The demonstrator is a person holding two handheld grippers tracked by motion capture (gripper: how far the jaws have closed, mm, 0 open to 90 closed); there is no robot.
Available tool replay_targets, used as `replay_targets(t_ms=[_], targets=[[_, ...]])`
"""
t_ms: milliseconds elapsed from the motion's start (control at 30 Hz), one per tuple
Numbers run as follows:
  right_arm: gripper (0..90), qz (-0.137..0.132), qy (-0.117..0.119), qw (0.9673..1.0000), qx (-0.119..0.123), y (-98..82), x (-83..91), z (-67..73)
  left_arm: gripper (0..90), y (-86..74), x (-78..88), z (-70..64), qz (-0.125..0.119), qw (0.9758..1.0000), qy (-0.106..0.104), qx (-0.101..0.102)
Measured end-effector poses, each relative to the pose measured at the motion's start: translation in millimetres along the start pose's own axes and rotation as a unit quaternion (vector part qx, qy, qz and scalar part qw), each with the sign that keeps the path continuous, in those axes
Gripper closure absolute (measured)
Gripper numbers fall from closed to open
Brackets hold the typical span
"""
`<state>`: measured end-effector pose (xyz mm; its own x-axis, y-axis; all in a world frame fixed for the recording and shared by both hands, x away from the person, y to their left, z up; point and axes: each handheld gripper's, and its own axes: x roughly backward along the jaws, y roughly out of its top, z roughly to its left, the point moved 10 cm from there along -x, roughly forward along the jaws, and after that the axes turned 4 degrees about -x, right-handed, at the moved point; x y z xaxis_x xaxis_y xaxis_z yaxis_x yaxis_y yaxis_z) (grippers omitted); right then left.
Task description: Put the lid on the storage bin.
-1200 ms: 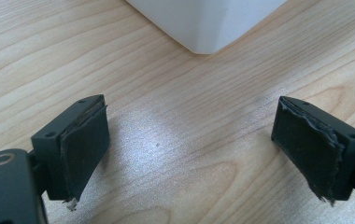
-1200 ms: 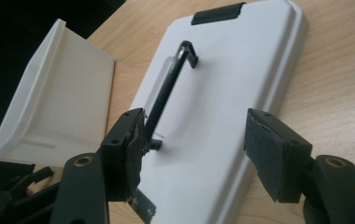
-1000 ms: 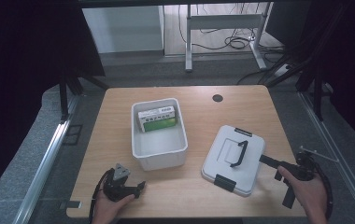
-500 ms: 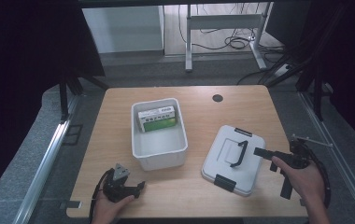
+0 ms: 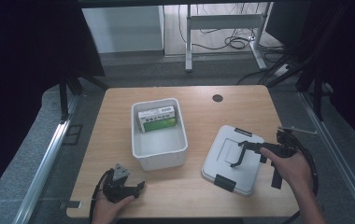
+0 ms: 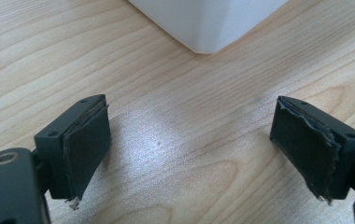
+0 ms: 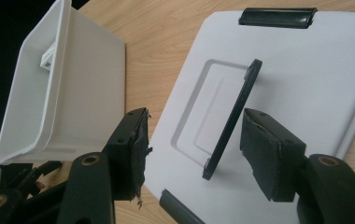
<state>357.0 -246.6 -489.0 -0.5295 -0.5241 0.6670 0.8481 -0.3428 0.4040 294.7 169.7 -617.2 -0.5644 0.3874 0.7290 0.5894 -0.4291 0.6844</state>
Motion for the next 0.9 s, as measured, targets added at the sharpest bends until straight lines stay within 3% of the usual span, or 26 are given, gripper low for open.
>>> replay_targets(t_ms=[500,900], targets=[[45.9,0.023,-0.036,0.999,-0.011,5.4,-14.1,-5.4,12.6,-0.5,0.5,0.1,0.0,1.0,0.001,0.001],[53.6,0.057,-0.074,0.9954,-0.023,4.2,-31.8,-10.3,12.8,-0.9,1.0,0.1,0.0,1.0,0.002,0.002]])
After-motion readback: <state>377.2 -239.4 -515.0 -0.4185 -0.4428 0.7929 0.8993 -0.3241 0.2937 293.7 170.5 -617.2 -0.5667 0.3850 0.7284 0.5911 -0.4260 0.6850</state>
